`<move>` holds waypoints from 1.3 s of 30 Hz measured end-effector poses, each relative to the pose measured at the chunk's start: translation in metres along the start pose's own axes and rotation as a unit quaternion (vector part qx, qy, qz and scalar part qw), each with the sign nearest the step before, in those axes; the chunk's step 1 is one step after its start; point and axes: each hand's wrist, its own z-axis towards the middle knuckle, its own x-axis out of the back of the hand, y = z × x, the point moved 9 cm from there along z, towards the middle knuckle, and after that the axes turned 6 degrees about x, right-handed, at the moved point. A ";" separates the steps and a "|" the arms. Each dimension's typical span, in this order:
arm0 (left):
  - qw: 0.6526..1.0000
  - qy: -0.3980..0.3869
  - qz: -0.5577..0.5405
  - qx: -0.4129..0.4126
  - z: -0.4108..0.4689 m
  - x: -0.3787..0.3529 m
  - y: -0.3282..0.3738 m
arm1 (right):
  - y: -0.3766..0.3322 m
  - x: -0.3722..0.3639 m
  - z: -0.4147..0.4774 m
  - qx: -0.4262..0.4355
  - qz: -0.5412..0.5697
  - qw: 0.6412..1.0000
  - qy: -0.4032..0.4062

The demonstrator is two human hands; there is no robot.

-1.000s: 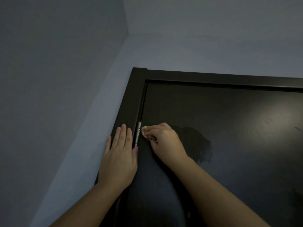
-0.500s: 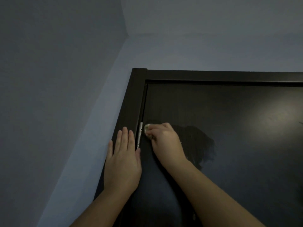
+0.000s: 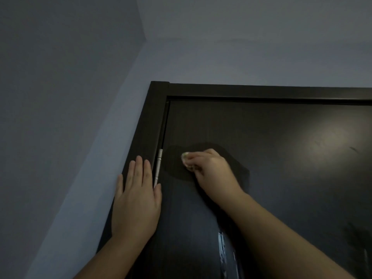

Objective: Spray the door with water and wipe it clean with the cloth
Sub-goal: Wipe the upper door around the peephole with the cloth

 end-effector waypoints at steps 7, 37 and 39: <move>1.000 0.011 0.000 -0.006 0.000 -0.002 0.000 | 0.061 0.023 -0.001 -0.208 -0.054 0.971 0.104; 0.999 -0.016 -0.026 0.021 -0.019 -0.001 -0.009 | 0.091 0.071 -0.047 -0.219 -0.099 0.966 0.096; 0.999 -0.017 -0.024 0.021 -0.019 0.000 -0.011 | 0.053 0.045 -0.032 -0.146 -0.067 0.984 0.079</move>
